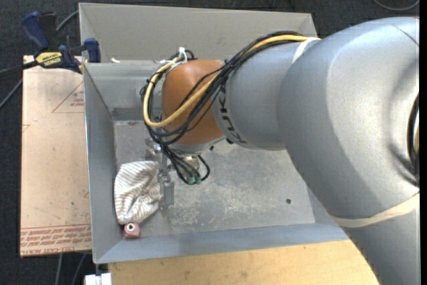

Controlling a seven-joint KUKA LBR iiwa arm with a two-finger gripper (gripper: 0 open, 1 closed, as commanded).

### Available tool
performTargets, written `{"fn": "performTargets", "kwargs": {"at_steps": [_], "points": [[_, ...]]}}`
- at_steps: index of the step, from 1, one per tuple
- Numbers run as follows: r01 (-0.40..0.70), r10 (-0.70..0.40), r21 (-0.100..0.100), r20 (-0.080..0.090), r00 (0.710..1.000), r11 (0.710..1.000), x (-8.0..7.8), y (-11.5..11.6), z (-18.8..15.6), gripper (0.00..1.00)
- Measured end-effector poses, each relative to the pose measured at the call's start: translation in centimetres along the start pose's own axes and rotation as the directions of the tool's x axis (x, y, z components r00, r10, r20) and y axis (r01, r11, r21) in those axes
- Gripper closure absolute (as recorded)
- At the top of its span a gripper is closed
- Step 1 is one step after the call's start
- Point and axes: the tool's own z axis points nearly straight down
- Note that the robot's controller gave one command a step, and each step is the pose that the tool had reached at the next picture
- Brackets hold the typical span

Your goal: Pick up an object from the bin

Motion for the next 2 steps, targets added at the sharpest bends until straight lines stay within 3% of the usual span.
{"fn": "performTargets", "kwargs": {"at_steps": [1,2], "points": [[0.0,0.0,0.0,0.0,1.0,1.0,-0.01,-0.02,-0.01,1.0],[0.0,0.0,0.0,0.0,1.0,1.0,-0.01,-0.02,-0.01,1.0]]}}
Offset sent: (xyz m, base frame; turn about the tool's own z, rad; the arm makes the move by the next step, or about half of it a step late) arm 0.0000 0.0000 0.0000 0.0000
